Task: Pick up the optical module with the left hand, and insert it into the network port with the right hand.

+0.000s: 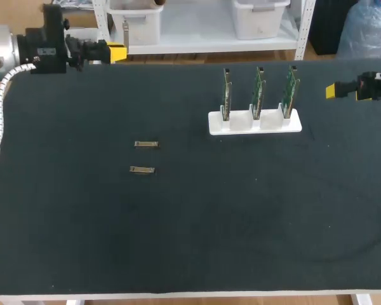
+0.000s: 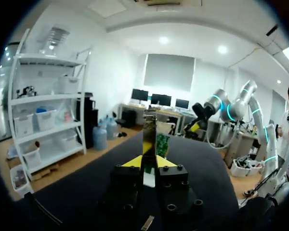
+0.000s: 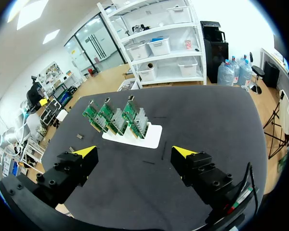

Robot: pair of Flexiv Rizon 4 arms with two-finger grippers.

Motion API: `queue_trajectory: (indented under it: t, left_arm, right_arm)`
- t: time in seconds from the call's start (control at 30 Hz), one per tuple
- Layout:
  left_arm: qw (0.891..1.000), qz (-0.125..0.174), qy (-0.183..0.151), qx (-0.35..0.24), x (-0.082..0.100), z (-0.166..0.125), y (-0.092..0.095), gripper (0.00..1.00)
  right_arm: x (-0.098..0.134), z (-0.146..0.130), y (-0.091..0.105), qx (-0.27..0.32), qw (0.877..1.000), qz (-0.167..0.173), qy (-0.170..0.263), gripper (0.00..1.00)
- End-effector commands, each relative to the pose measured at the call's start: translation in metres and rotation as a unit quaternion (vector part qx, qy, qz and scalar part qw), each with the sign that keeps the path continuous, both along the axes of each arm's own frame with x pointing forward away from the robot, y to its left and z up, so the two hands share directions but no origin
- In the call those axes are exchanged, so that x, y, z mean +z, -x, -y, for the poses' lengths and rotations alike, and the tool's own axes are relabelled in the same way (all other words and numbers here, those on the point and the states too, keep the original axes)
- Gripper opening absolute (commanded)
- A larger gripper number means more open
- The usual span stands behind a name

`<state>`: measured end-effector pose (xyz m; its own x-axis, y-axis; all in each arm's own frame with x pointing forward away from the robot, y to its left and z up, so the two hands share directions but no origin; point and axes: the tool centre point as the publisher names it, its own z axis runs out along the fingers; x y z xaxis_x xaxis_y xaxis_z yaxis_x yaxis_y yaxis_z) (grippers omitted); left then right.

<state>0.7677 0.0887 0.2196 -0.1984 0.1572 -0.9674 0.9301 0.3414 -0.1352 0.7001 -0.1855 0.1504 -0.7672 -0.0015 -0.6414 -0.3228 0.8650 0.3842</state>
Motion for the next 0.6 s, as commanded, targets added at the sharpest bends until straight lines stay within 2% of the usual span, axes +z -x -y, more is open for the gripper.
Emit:
queue_trajectory:
  t: [0.03,0.4,0.53,0.6]
  left_arm:
    - [1.0,0.003,0.004,-0.022,0.001,0.005,-0.005,0.0]
    - [0.997,0.023,0.041,-0.06,0.016,0.041,-0.003,0.0]
    - [0.997,0.04,0.039,-0.051,0.018,0.051,-0.001,0.0]
    - [0.997,0.062,0.024,-0.039,0.02,0.057,0.0,0.0]
  right_arm:
    - [0.0,-0.001,0.001,-0.002,1.0,0.0,0.001,1.0]
    - [0.0,-0.001,0.001,-0.002,1.0,0.0,0.001,1.0]
    - [0.0,-0.001,0.001,-0.002,1.0,0.0,0.001,1.0]
    - [0.0,-0.001,0.001,-0.002,1.0,0.0,0.001,1.0]
